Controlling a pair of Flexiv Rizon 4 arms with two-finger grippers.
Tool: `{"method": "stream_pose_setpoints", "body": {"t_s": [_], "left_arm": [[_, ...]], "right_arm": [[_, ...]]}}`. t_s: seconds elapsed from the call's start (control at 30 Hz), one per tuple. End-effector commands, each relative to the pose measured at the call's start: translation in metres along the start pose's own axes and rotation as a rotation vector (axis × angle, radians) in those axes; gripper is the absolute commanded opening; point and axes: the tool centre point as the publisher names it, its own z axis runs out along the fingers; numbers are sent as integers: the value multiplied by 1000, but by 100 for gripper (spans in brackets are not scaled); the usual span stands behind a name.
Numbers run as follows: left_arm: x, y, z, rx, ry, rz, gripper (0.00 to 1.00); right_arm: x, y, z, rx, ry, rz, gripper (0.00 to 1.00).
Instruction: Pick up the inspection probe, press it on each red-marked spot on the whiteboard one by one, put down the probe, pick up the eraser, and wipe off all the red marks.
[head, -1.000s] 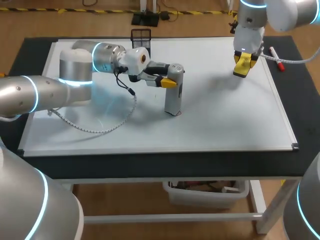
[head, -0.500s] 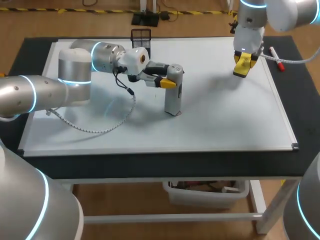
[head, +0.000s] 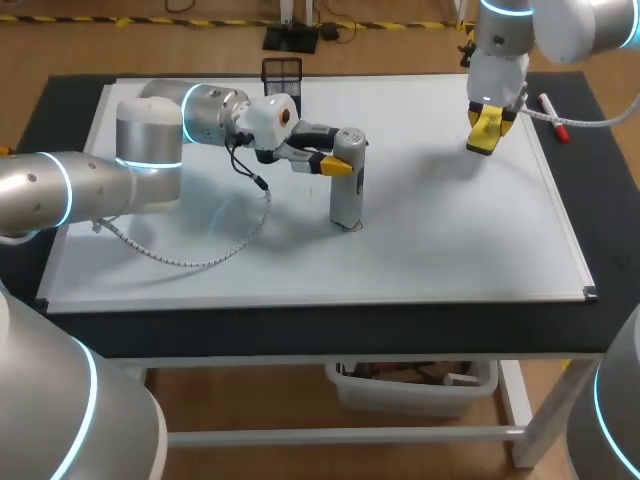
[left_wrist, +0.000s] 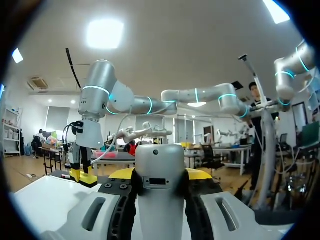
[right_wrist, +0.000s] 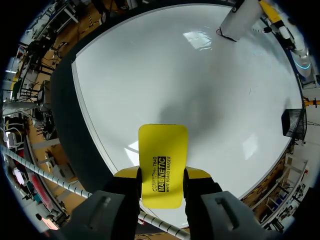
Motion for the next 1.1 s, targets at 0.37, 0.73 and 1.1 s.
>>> {"method": "stream_pose_setpoints", "body": {"t_s": [0.37,0.73,1.1], "left_arm": [[-7,-46,-51,1,-113,68,0],[-14,-70,-111,-15,-265,110,0],[-13,-86,-172,-24,-411,125,0]], "right_arm": [[0,-1,-1,1,3,-1,0],[0,-1,-1,1,3,-1,0],[0,-1,-1,1,3,-1,0]]}}
